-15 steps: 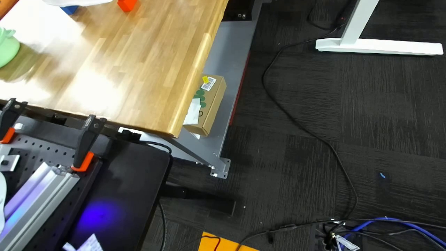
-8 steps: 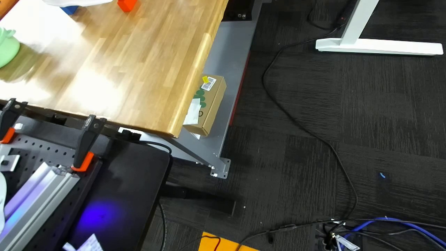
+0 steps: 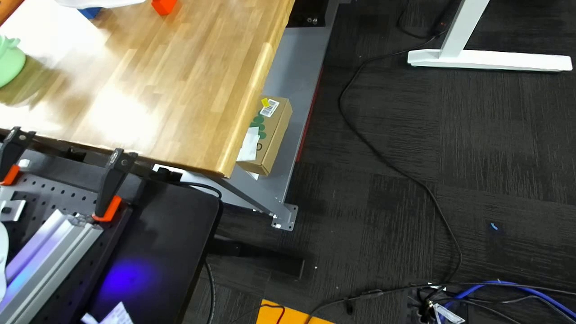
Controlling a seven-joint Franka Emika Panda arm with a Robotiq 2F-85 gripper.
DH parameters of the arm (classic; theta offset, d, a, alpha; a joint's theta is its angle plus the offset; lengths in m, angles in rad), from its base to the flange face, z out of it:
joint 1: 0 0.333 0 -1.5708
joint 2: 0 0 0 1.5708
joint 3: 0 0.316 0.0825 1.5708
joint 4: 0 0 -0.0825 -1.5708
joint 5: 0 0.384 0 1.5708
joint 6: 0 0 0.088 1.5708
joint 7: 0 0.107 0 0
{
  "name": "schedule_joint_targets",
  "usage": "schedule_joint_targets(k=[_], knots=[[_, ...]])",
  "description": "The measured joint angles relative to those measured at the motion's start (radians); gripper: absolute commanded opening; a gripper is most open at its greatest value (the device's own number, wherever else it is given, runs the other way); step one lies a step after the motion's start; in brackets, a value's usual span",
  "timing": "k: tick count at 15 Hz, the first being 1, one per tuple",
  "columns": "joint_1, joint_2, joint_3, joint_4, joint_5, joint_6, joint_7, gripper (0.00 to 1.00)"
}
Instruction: Put the yellow object in the open drawer and then close it
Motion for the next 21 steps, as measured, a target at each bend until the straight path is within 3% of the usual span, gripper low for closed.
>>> schedule_joint_targets(k=[6,15,16,18,21], knots=[[0.059,0.062,0.0,0.065,-0.054,0.033,-0.131,0.06],[0.065,0.179,0.0,0.179,-0.069,0.089,-0.308,0.06],[0.065,0.18,-0.001,0.181,-0.069,0.093,-0.319,0.47],[0.065,0.18,-0.003,0.186,-0.068,0.094,-0.334,0.55],[0.065,0.18,-0.008,0.192,-0.068,0.094,-0.342,0.76]])
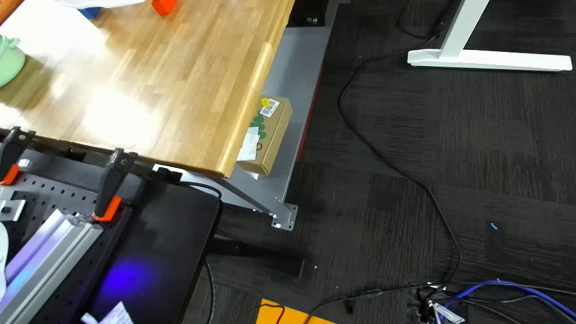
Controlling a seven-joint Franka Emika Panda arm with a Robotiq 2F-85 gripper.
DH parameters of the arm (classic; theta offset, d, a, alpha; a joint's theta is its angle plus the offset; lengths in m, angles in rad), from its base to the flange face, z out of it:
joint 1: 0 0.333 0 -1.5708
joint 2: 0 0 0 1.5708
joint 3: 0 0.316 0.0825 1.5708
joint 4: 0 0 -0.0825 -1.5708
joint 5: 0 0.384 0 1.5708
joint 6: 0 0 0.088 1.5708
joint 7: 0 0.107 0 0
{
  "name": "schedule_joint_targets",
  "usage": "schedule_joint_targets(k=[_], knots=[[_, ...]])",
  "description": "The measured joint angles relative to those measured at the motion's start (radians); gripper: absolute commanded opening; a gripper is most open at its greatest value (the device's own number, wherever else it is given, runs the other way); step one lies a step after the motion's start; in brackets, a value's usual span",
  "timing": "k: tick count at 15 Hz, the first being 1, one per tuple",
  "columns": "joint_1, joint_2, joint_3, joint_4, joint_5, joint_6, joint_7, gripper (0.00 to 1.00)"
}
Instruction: Put the yellow object in the open drawer and then close it
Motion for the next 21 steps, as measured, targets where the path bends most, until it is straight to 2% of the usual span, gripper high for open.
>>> schedule_joint_targets(k=[3,4,9,13,18,21], knots=[[0.0,0.0,-0.002,0.006,0.0,0.0,-0.001,0.96],[0.0,0.0,-0.003,0.009,0.0,0.0,-0.001,1.0],[0.013,0.0,-0.021,0.036,0.0,-0.003,0.001,1.0],[0.073,-0.004,-0.052,0.083,-0.001,-0.029,0.032,1.0],[0.157,-0.031,-0.061,0.114,-0.001,-0.094,0.171,1.0],[0.175,-0.044,-0.06,0.114,0.001,-0.106,0.242,1.0]])
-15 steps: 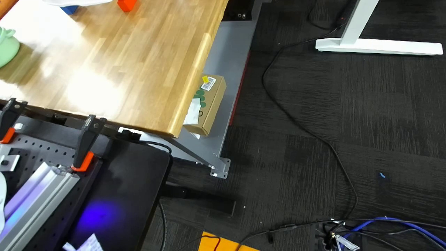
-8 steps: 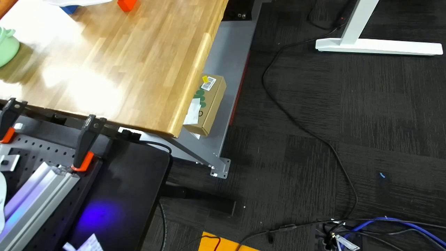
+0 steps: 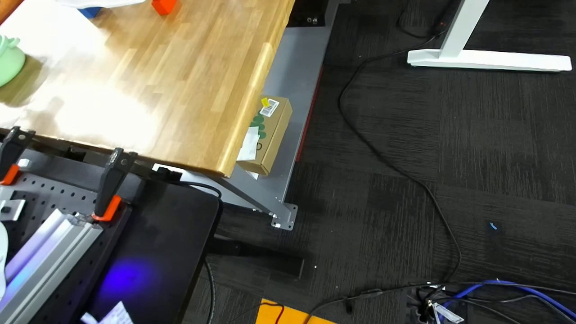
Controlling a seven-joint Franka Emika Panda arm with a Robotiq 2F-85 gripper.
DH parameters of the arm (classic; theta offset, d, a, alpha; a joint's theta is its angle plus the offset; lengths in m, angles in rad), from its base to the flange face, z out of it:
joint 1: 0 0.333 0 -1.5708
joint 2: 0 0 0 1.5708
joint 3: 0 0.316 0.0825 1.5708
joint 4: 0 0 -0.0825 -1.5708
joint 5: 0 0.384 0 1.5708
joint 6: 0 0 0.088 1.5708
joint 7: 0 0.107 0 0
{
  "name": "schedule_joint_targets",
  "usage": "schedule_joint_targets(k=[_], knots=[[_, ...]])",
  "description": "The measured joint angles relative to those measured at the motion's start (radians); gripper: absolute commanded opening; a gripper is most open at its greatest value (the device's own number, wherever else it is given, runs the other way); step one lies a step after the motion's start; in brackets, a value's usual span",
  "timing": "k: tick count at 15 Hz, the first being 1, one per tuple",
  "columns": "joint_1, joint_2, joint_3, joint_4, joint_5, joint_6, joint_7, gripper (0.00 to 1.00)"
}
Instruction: Put the yellow object in the open drawer and then close it
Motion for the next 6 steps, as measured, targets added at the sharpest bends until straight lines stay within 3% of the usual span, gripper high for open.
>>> schedule_joint_targets(k=[6], knots=[[-0.006,0.0,0.0,-0.002,0.0,0.0,0.008,1.0]])
